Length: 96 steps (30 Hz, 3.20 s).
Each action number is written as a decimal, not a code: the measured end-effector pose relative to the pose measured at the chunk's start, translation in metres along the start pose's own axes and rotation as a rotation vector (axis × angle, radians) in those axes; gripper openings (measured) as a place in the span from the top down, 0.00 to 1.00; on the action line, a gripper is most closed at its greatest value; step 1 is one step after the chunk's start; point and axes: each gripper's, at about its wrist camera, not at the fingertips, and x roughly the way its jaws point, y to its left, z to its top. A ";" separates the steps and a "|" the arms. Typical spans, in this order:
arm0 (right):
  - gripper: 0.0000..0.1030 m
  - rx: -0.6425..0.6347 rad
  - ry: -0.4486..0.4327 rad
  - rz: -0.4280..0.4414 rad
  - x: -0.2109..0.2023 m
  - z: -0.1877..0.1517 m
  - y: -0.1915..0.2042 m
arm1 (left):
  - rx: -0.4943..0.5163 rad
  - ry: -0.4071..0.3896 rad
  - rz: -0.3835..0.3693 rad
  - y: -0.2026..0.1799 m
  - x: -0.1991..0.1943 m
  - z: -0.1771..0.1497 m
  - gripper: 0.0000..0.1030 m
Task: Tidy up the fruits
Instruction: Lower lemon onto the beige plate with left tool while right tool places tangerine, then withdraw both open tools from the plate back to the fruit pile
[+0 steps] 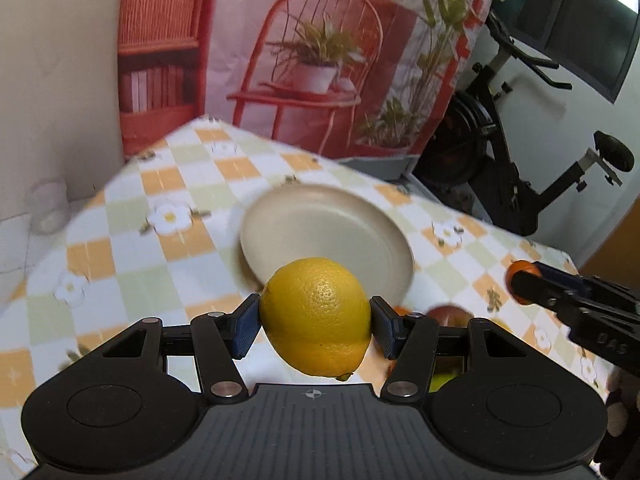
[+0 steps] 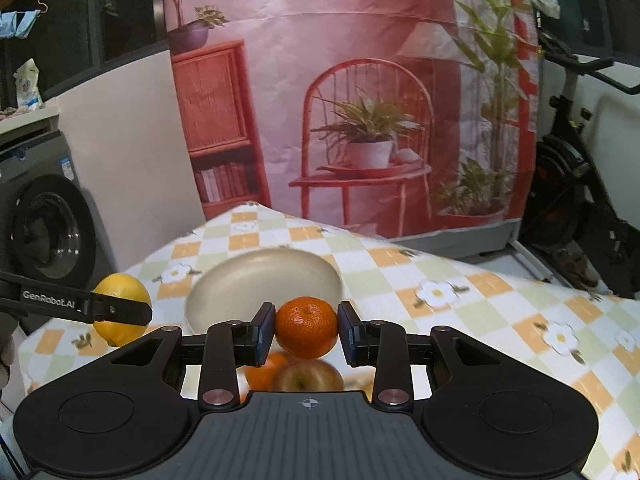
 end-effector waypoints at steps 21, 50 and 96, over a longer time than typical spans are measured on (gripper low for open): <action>0.70 -0.116 0.287 0.055 0.186 0.049 -0.019 | 0.073 0.144 -0.009 0.026 0.135 0.073 0.41; 0.61 -0.062 0.273 0.035 0.164 0.049 -0.023 | 0.113 0.096 0.081 0.016 0.119 0.071 0.40; 0.51 0.156 0.166 -0.147 -0.037 -0.051 -0.068 | 0.213 -0.076 0.067 -0.053 0.009 -0.045 0.35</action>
